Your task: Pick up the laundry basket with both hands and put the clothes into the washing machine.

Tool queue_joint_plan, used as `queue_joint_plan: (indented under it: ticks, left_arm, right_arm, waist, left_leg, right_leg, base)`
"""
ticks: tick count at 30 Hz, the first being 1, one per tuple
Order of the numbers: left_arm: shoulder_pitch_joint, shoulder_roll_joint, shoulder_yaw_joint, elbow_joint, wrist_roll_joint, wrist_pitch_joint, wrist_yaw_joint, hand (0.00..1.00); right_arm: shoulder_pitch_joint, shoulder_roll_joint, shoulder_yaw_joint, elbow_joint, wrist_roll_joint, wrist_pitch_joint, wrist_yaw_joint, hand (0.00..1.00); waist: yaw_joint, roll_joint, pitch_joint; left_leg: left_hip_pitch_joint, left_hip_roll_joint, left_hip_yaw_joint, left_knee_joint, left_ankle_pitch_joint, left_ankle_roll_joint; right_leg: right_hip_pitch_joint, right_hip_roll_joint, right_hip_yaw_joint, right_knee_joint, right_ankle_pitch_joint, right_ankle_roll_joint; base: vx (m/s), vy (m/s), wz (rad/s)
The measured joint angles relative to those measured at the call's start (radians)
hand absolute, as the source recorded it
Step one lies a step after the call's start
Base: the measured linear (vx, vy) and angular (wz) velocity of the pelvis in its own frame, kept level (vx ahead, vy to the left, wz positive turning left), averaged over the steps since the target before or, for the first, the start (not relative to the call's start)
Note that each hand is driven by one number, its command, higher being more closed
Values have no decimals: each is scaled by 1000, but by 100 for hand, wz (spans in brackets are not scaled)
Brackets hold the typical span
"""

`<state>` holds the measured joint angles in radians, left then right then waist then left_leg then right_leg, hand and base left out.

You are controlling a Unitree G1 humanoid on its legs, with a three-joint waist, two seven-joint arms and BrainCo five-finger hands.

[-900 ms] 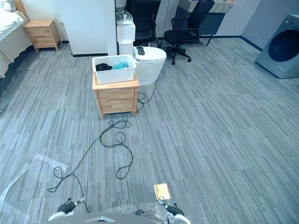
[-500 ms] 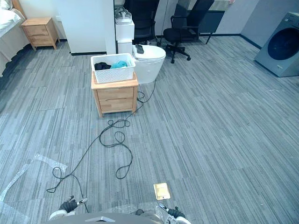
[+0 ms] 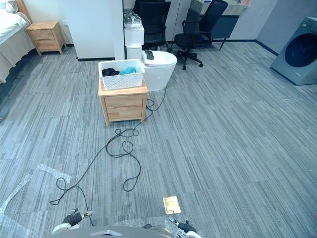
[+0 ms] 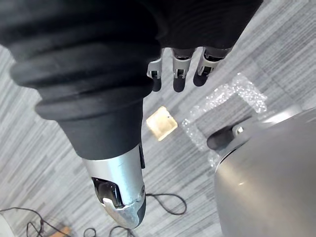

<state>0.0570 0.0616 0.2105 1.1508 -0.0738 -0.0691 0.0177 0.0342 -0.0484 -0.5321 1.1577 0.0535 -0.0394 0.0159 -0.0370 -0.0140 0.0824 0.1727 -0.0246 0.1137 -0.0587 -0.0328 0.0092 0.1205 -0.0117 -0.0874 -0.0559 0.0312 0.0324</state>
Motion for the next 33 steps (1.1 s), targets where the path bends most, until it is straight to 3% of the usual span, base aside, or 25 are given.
queue_joint_plan:
  ticks: [15, 22, 25, 26, 28, 30, 32, 33]
  left_arm:
    - [-1, 0, 0, 2, -1, 1, 1, 0]
    - [-5, 4, 4, 1, -3, 1, 0, 0]
    - [-13, 6, 5, -1, -8, 1, -4, 0]
    - [-22, 6, 5, -2, -13, 1, -4, 0]
    - [-37, 3, 23, -3, -13, 2, -4, 0]
    - [-39, 6, 70, -12, -21, 4, -3, 0]
    - [-39, 5, 74, -20, -22, 9, -4, 0]
    - [-39, 2, 73, -20, -21, 10, -5, 0]
  right_arm:
    - [2, 2, 1, 2, 50, 0, -2, 0]
    - [-20, 3, 41, 2, 78, -1, -2, 0]
    - [-28, 5, 34, 1, 88, -1, -2, 0]
    - [-30, 7, 20, -3, 103, -1, -2, 0]
    - [-33, 18, 1, -32, 121, -1, -2, 0]
    - [-19, 38, 3, -68, 140, -5, -2, 0]
    - [-17, 41, 6, -80, 145, -7, -2, 0]
    - [-21, 44, -8, -79, 149, -9, -2, 0]
  waist:
    - [2, -4, -2]
    - [12, -8, -1]
    - [10, -11, 14]
    - [12, -12, 36]
    - [20, -6, 60]
    - [20, -35, 73]
    - [29, -38, 75]
    - [24, -38, 75]
  left_leg:
    - [5, 0, 1, -5, 2, 0]
    - [-26, 1, 58, 14, -15, 3]
    - [-51, -4, 64, 60, -49, 13]
    - [-52, -6, 63, 75, -67, 26]
    - [-51, -6, 63, 96, -87, 37]
    - [-33, -3, 50, 131, -117, 33]
    - [-19, 15, 48, 144, -136, 16]
    - [-7, 23, 47, 141, -148, 4]
  right_leg:
    - [3, 0, 1, 1, 0, 0]
    - [-55, 5, 74, 25, 7, 4]
    - [-123, -6, 77, 141, -48, 30]
    - [-155, -17, 75, 245, -89, 75]
    - [-318, -29, 71, 585, -120, 60]
    - [-450, -65, 47, 861, -144, 50]
    - [-497, -89, -5, 850, -174, 54]
    - [-506, -107, -45, 746, -173, 53]
  base:
    - [0, 0, 0]
    - [-27, 3, -28]
    - [7, 12, -6]
    - [-71, 33, -1]
    - [-63, 34, 1]
    - [83, 15, 19]
    - [207, -5, 1]
    - [305, -31, -7]
